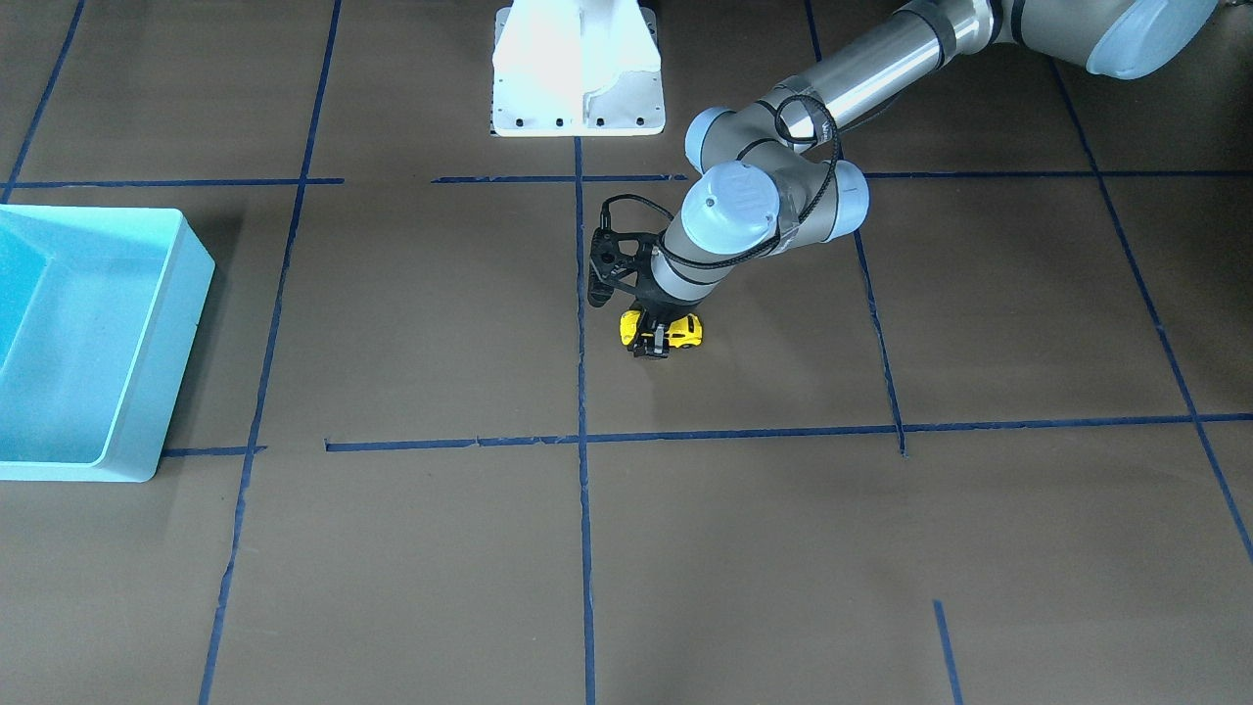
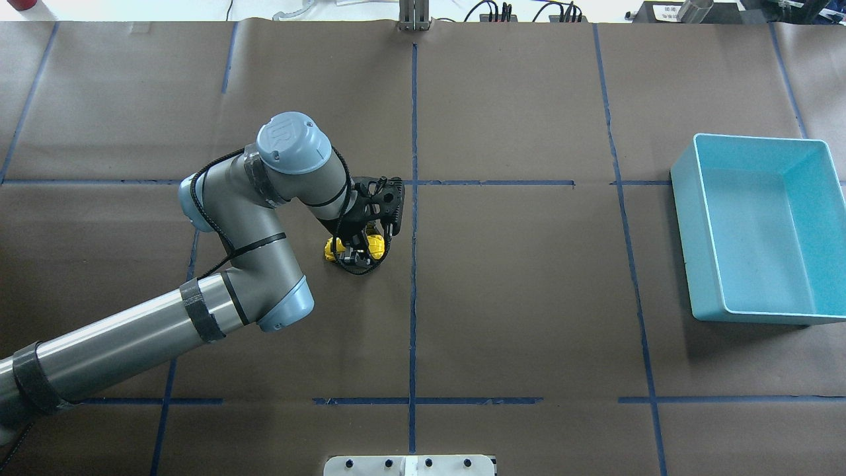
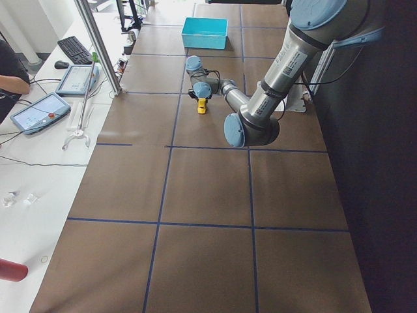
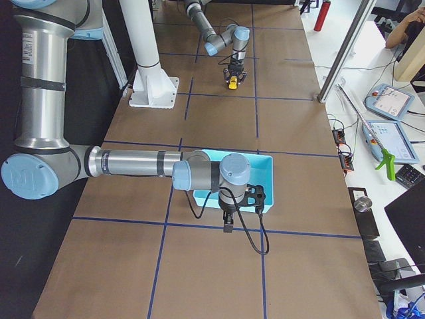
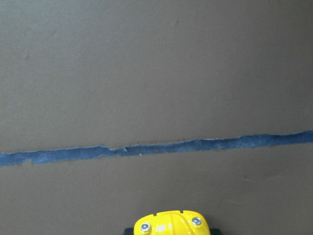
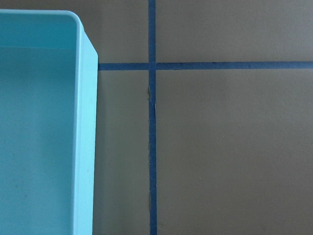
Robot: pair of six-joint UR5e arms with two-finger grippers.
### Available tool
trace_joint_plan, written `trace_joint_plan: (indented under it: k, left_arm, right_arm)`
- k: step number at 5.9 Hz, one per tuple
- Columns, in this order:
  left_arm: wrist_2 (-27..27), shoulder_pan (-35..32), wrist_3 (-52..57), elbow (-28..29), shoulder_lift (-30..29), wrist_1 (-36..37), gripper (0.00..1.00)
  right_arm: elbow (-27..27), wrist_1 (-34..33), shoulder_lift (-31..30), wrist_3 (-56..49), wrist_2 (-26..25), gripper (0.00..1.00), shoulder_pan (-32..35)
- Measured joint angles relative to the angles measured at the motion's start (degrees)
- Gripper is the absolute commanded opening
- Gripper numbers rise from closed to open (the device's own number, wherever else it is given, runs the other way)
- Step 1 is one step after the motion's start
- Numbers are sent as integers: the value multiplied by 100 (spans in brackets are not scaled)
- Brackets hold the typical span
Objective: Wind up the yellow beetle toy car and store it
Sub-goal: 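Keep dragging the car backward along the table with the left gripper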
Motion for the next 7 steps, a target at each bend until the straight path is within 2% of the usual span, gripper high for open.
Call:
trace_joint_plan:
  k: [5,6,7]
  left_arm:
    - [-20,-35,83,-287,340,-6,0]
    - [-23,-37,119,-290,345,-6,13]
    - [-24,-39,141,-290,347,-6,99]
  right_arm:
    - [0,0,-3,-2,0,100,0]
    - [0,0,-4,-2,0,100,0]
    - [0,0,-2,2,0,100,0]
